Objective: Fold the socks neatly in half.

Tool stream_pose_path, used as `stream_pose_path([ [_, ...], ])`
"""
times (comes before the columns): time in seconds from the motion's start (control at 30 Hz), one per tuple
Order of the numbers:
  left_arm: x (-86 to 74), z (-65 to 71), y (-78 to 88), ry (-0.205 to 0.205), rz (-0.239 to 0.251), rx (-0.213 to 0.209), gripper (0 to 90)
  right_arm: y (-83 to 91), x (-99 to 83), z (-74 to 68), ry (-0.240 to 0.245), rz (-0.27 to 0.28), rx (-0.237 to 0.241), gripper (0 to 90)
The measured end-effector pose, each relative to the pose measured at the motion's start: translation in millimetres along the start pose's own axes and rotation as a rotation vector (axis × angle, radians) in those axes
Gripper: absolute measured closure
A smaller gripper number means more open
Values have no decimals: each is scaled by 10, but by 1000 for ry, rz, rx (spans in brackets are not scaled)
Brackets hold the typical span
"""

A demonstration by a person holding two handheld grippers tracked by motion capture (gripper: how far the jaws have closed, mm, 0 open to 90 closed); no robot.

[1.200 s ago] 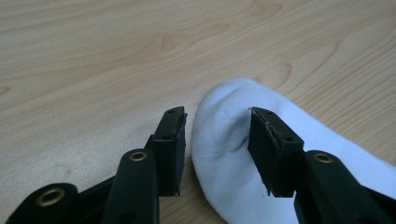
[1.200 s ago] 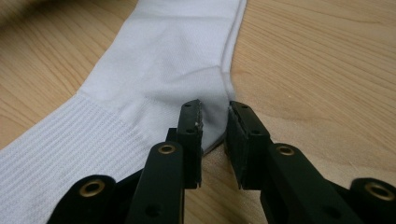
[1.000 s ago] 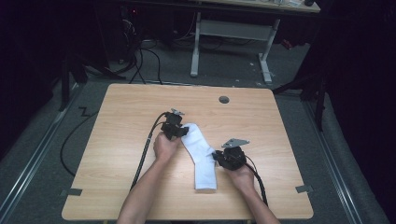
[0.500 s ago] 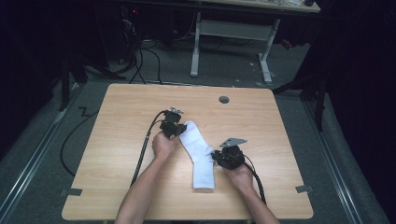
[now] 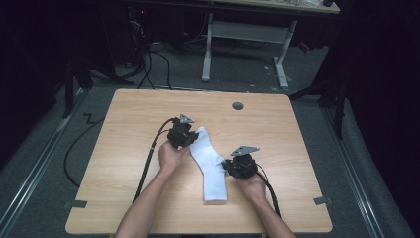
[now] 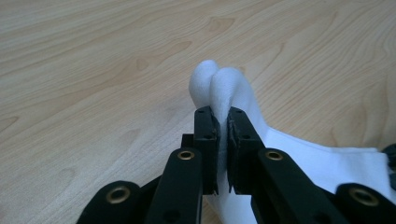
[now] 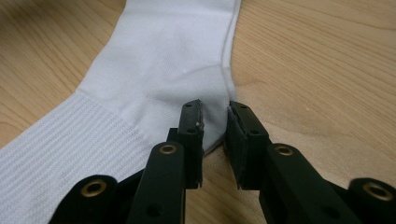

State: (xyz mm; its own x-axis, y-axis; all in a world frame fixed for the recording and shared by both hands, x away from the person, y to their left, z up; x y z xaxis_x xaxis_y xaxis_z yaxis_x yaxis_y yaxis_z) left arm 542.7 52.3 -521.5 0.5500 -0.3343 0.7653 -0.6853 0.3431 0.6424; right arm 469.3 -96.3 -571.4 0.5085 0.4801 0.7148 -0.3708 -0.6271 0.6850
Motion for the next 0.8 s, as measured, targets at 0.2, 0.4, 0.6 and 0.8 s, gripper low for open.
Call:
stream_pose_path([
  [0.2,-3,157,148,-48,32,-33,840,-1,0,-1,-1,-1,-2,759],
  [0.4,-102,320,236,-99,36,-63,838,-4,3,-7,-3,-1,-3,759],
  [0.6,-243,528,276,-132,37,-99,834,-12,9,-15,-4,0,-2,758],
  [0.8,-434,628,221,-155,-3,-114,830,-27,20,-35,-8,-1,-2,756],
])
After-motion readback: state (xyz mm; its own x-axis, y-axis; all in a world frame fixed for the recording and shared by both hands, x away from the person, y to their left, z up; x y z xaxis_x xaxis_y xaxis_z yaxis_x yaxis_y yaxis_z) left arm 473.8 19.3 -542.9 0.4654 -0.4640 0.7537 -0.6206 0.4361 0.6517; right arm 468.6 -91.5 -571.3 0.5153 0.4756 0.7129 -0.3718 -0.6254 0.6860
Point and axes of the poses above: each handheld gripper's, and its own axes: y roughly backward along the jaws, x roughly out of its top, z roughly to its right, the point moved 10 cm from there along -y, roughly forward along the jaws, and after that the axes turned 9 degrees about x, right-handed, at the moved point
